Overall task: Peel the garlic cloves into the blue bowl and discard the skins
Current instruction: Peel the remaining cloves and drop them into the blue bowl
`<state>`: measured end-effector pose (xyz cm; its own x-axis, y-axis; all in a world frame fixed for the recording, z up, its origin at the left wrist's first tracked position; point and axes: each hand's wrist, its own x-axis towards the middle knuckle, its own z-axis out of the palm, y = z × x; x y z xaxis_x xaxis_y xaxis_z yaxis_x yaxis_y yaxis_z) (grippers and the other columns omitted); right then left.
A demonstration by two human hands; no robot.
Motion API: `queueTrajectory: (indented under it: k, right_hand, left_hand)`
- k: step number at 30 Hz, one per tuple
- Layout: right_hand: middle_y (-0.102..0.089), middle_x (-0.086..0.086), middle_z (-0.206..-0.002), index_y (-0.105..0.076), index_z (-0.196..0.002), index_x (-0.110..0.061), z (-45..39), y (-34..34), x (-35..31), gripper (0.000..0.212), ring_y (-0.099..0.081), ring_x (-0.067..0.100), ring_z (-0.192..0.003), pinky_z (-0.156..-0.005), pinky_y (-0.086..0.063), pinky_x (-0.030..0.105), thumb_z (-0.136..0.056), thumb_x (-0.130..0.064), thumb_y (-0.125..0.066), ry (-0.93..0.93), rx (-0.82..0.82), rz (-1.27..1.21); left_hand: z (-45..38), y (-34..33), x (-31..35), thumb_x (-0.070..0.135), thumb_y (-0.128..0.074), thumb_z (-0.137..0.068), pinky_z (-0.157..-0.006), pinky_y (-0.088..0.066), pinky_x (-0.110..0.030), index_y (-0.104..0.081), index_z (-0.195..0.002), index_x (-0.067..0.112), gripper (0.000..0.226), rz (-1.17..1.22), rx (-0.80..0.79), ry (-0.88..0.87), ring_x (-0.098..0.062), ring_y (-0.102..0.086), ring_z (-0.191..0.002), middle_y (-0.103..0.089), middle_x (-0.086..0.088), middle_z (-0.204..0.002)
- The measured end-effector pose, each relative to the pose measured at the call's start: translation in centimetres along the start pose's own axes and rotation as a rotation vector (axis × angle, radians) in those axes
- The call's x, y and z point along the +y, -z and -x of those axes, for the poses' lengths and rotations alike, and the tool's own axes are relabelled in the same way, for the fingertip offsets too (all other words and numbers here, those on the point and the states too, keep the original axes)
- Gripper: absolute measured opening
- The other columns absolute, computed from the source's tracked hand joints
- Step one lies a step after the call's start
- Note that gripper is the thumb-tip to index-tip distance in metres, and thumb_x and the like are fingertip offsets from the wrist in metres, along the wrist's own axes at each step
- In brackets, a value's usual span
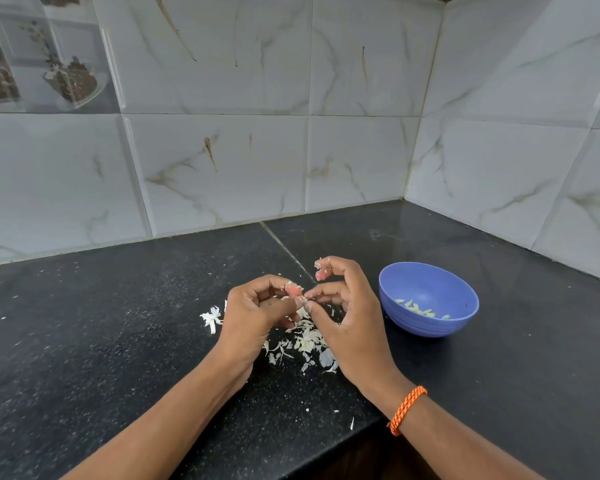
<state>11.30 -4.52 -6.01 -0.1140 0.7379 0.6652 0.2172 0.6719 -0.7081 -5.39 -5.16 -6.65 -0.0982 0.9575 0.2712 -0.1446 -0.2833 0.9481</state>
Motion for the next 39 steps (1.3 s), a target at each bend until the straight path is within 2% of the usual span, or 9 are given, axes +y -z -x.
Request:
queueTrajectory:
  k: [4,12,16,19,23,28,32,34,39]
  right_hand:
    - [-0.061,-0.004,-0.124,-0.056,-0.132,-0.024,0.0,0.0,0.0,0.054,-0.076,0.014,-0.097,-0.086,-0.059,0.025,-0.090,-0.002,-0.081,-0.001,0.028,0.016]
    - [-0.064,0.002,-0.118,-0.052,-0.131,-0.031,-0.8,1.1,-0.4,0.057,-0.073,0.009,-0.097,-0.083,-0.051,0.011,-0.093,0.005,-0.074,0.038,0.057,0.075]
    - [-0.059,0.003,-0.111,-0.057,-0.130,-0.027,-3.7,4.1,-0.7,0.051,-0.073,0.013,-0.084,-0.075,-0.052,0.013,-0.093,0.004,-0.074,0.026,0.055,0.162]
    - [-0.059,0.004,-0.107,-0.060,-0.126,-0.025,-6.3,7.8,-0.3,0.046,-0.070,0.016,-0.079,-0.069,-0.047,0.009,-0.092,0.003,-0.072,-0.047,0.063,0.339]
    - [-0.060,0.004,-0.101,-0.059,-0.118,-0.027,-7.2,12.0,0.6,0.041,-0.068,0.022,-0.069,-0.059,-0.044,0.010,-0.090,0.001,-0.071,-0.184,0.069,0.501]
    - [-0.058,-0.002,-0.090,-0.062,-0.113,-0.025,-6.9,13.1,1.9,0.037,-0.056,0.010,-0.063,-0.060,-0.038,0.010,-0.088,-0.006,-0.081,-0.201,0.063,0.580]
    - [-0.066,-0.004,-0.085,-0.067,-0.102,-0.025,-7.1,12.7,1.8,0.017,-0.069,0.019,-0.077,-0.069,-0.048,0.022,-0.096,-0.010,-0.073,-0.164,0.088,0.542]
    - [-0.071,-0.010,-0.083,-0.072,-0.095,-0.022,-6.9,11.7,1.0,0.008,-0.069,0.013,-0.076,-0.072,-0.052,0.026,-0.098,-0.015,-0.071,-0.138,0.071,0.494]
    - [-0.076,-0.009,-0.078,-0.076,-0.109,-0.024,-4.9,6.8,-0.5,0.018,-0.071,0.005,-0.070,-0.067,-0.057,0.024,-0.098,-0.011,-0.069,-0.153,-0.266,0.406]
  left_hand:
    - [0.0,-0.1,0.1,0.005,-0.087,-0.084,-0.069,-0.059,-0.035,-0.081,-0.093,0.009,0.011,0.041,0.000,0.029,-0.029,-0.068,-0.075,-0.074,-0.016,-0.093]
    - [-0.1,0.2,0.2,-0.004,-0.077,-0.092,-0.066,-0.060,-0.033,-0.081,-0.099,0.006,0.012,0.032,0.021,0.021,-0.032,-0.068,-0.073,-0.075,-0.022,-0.097]
    - [-0.7,1.2,0.2,0.001,-0.065,-0.102,-0.070,-0.059,-0.040,-0.083,-0.103,0.017,0.024,-0.275,0.085,-0.084,-0.025,-0.072,-0.072,-0.080,-0.007,-0.086]
    - [-1.3,1.9,0.0,0.010,-0.068,-0.102,-0.065,-0.060,-0.034,-0.083,-0.097,0.032,0.027,-0.603,0.164,-0.159,-0.011,-0.072,-0.067,-0.080,0.013,-0.081]
    - [-1.7,2.3,-0.3,0.018,-0.070,-0.101,-0.054,-0.048,-0.028,-0.081,-0.093,0.040,0.026,-0.749,0.180,-0.135,-0.005,-0.066,-0.060,-0.077,0.022,-0.080]
    - [-2.0,2.8,-0.3,0.023,-0.076,-0.099,-0.064,-0.050,-0.030,-0.082,-0.091,0.039,0.020,-0.752,0.109,-0.130,-0.008,-0.059,-0.065,-0.077,0.018,-0.092]
    - [-2.3,3.1,0.0,0.025,-0.077,-0.098,-0.067,-0.049,-0.029,-0.082,-0.089,0.038,0.016,-0.816,0.052,-0.152,-0.004,-0.057,-0.070,-0.075,0.016,-0.095]
    - [-2.6,3.6,0.2,0.026,-0.076,-0.099,-0.071,-0.050,-0.030,-0.081,-0.089,0.038,0.017,-0.873,0.037,-0.167,-0.002,-0.059,-0.076,-0.074,0.017,-0.097]
    - [-3.0,4.8,0.3,0.021,-0.072,-0.099,-0.098,-0.052,-0.037,-0.081,-0.100,0.040,0.022,-1.115,-0.061,-0.235,-0.008,-0.059,-0.115,-0.071,0.023,-0.113]
